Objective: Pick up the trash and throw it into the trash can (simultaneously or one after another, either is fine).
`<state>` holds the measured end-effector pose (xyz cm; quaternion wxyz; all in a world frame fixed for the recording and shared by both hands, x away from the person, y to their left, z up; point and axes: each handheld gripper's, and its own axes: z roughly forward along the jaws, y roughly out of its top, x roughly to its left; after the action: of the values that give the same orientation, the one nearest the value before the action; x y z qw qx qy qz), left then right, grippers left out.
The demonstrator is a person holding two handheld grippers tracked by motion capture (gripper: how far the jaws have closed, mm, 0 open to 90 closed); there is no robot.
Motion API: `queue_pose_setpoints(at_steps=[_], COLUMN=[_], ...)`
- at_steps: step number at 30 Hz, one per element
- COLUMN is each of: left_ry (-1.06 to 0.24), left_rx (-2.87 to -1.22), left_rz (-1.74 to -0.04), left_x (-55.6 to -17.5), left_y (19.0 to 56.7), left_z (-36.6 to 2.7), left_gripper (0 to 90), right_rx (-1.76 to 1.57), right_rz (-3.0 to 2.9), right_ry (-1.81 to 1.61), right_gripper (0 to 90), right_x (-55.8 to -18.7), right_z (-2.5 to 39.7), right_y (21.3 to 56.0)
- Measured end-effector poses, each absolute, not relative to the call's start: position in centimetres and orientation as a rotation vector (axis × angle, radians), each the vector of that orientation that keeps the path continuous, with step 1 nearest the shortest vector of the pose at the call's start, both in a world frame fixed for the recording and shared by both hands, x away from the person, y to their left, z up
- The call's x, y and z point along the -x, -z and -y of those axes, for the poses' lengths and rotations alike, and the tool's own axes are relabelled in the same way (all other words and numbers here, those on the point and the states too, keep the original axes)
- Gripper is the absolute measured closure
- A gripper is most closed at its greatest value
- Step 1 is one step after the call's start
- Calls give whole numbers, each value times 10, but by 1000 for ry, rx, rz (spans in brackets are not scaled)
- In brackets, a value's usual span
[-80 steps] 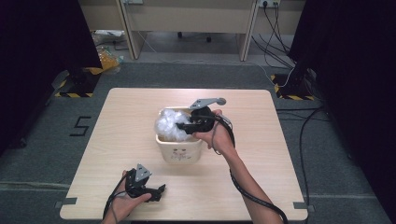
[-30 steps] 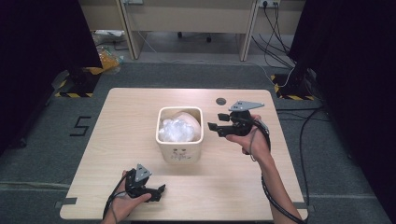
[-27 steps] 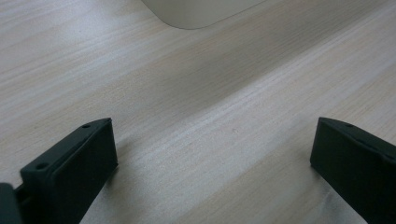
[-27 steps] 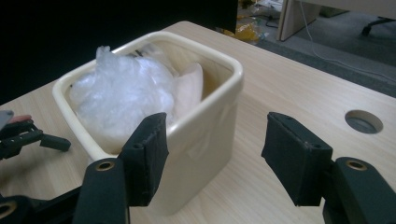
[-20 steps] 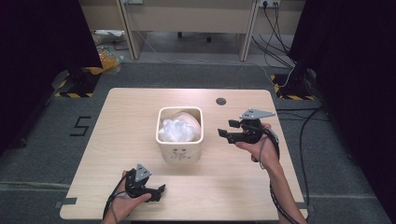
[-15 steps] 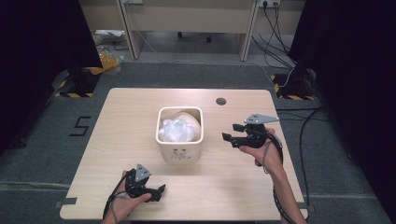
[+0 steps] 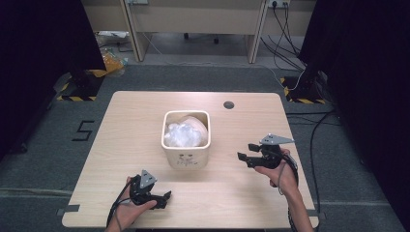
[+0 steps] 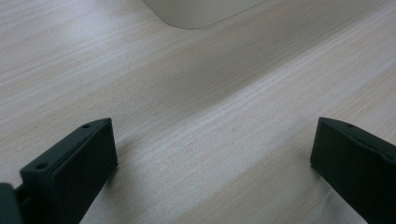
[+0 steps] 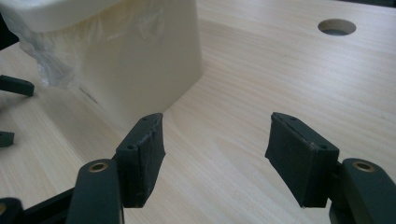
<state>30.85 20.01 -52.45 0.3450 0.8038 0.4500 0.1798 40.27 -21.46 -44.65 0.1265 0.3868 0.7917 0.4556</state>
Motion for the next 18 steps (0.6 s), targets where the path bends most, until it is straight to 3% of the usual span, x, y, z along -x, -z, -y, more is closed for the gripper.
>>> queue_pose_setpoints(at_steps=[9, 18], left_ry=[-466, -466], left_rx=[-2087, -2087], left_rz=[-1169, -1168], left_x=[-308, -308], left_y=[525, 524], left_z=[-200, -200], left_gripper=[0, 0], right_rx=[-1154, -1196], right_rz=[-2329, -2320], right_ry=[-1291, -1202], right_gripper=[338, 225], right_x=[-391, -378], right_z=[217, 216], right_y=[468, 488])
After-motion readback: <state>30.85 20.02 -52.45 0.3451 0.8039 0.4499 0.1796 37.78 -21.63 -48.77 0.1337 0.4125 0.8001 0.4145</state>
